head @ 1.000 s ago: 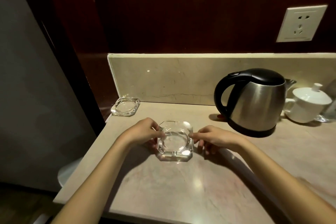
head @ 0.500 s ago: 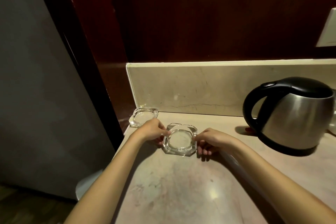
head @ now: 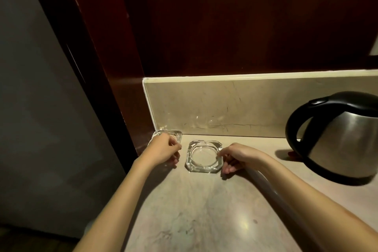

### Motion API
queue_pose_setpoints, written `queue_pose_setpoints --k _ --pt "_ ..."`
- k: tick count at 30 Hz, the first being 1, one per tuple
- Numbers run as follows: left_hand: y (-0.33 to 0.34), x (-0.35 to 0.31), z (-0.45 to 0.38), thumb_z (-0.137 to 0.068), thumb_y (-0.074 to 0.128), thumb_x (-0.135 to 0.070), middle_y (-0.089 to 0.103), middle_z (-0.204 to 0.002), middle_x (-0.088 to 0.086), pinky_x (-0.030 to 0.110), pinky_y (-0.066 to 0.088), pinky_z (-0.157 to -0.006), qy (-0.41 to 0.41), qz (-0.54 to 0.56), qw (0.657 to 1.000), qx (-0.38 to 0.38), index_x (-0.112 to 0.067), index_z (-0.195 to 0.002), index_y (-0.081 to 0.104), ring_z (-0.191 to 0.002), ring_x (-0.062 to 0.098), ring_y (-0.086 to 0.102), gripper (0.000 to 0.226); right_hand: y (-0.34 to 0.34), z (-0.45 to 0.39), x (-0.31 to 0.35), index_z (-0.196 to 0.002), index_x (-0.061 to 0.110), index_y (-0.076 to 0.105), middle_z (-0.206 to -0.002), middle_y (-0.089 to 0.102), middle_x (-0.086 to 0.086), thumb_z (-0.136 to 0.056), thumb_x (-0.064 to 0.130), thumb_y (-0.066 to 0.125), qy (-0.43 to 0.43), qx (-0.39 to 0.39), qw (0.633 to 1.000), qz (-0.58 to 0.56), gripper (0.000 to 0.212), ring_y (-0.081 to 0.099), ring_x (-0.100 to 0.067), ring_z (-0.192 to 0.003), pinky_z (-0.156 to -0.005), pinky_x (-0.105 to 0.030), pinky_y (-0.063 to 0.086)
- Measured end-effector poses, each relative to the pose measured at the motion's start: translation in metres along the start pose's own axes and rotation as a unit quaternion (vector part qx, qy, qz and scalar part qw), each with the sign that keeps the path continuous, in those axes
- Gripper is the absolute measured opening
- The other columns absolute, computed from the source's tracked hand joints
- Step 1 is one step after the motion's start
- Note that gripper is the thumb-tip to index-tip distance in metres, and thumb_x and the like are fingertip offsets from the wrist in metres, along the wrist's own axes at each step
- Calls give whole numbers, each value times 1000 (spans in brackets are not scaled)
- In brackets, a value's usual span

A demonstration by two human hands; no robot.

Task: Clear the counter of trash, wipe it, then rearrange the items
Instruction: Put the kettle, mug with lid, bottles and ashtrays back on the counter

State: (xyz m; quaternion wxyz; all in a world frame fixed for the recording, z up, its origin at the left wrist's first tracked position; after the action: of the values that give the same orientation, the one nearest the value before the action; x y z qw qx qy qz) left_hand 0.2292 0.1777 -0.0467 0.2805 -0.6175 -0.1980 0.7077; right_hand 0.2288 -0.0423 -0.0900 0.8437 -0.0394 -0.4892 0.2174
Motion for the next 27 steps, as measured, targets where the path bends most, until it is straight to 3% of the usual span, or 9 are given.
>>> queue_pose_setpoints --k 5,9,12,16,21,27 --pt "-6 12 13 -95 57 -19 72 -67 7 27 53 -53 1 -70 997 30 0 -89 67 -50 14 66 23 5 -12 12 -68 -10 60 -54 65 -17 -96 16 46 0 1 1000 -3 41 62 -20 -41 -38 -17 47" --pt "-9 14 16 -94 57 -19 75 -75 5 24 53 -58 13 -107 994 35 -5 -88 69 -60 14 70 20 6 -24 23 -73 -11 58 -51 65 -15 -95 13 47 1 2 1000 4 34 62 -18 -41 -38 -18 47" --pt "-10 14 16 -92 59 -21 73 -71 -3 13 48 -51 26 -133 990 35 -11 -86 70 -50 1 63 15 5 -32 31 -80 -10 57 -52 65 -16 -94 10 49 -10 -3 1000 6 26 60 -18 -38 -37 -19 48" --pt "-11 18 13 -89 63 -21 71 -66 -5 16 47 -52 28 -139 989 36 -13 -87 70 -46 -1 61 11 5 -42 36 -81 -12 57 -53 66 -18 -93 9 49 -8 -6 1000 23 26 62 -20 -41 -39 -21 49" --pt "-8 19 11 -87 65 -28 69 -67 -6 28 56 -66 41 -168 984 41 -18 -85 70 -59 12 65 11 4 -42 35 -91 -16 57 -59 65 -22 -94 14 51 -29 -5 999 35 31 59 -20 -40 -40 -23 49" --pt "9 10 14 -88 63 -29 74 -78 -1 26 55 -67 63 -189 977 73 -19 -89 70 -59 7 65 12 4 -11 29 -71 5 61 -57 64 -7 -96 34 48 -53 -36 981 183 40 59 -14 -39 -39 -15 37"
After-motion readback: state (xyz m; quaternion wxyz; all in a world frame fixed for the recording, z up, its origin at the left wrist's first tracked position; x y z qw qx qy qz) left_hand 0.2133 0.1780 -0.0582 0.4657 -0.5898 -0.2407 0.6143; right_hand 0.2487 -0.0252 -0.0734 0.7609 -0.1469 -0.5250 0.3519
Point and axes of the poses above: each hand's wrist, its own z-axis away from the middle knuckle, its own y-axis out of the palm, x = y × z, the point moved 4 cm from there along -z, towards the middle knuckle
